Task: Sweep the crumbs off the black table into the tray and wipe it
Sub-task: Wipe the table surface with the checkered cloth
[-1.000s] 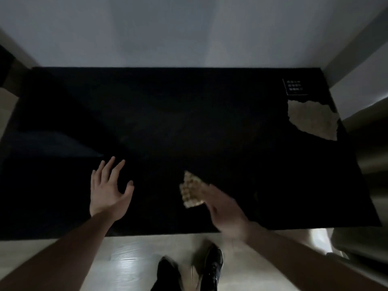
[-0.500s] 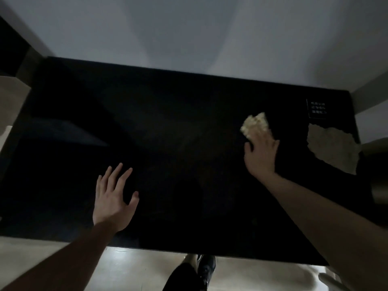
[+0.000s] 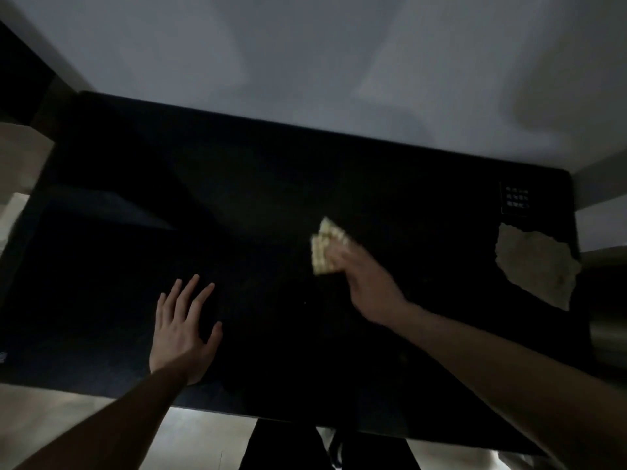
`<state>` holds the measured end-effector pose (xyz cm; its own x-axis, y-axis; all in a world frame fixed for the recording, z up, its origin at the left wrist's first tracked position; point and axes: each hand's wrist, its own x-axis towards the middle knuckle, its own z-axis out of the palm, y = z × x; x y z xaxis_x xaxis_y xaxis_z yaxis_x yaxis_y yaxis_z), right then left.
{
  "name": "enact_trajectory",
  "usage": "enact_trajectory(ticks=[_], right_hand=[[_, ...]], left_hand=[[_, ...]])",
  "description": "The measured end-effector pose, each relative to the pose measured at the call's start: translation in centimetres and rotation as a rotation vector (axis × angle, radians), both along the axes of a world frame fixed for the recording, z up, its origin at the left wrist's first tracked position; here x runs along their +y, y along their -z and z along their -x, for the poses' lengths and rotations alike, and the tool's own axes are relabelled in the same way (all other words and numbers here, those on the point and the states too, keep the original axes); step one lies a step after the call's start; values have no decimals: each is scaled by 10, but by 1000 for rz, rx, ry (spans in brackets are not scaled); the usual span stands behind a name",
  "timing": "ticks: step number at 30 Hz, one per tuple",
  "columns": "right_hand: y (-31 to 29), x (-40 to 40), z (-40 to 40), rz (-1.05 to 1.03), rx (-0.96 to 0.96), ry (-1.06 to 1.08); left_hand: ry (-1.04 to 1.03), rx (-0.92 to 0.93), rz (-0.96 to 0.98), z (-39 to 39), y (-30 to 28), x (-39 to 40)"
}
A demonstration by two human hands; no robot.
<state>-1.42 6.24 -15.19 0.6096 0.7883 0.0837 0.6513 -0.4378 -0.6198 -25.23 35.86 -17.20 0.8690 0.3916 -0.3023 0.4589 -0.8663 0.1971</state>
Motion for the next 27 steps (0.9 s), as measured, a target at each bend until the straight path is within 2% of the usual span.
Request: enact_trajectory(ticks=[4, 7, 9, 12, 16, 19, 24, 27], right_hand=[[16, 21, -104, 175, 55, 370], [35, 49, -93, 294, 12, 436], [39, 56, -56, 233, 0, 363], [39, 38, 8, 165, 42, 106], [26, -37, 65, 258, 68, -199], [15, -105, 68, 321, 163, -316], [12, -188, -23, 429, 81, -291], [4, -203, -76, 433, 115, -87]], left_hand=[[-7, 2, 35, -2, -4, -2], [-5, 8, 72, -1, -7, 1], [-4, 20, 91, -3, -10, 3], [-34, 47, 80, -11, -19, -4], [-259, 38, 99, -37, -32, -32], [-231, -29, 69, -65, -37, -68], [-106, -137, 224, -115, -51, -170], [-77, -157, 378, -136, -53, -227]])
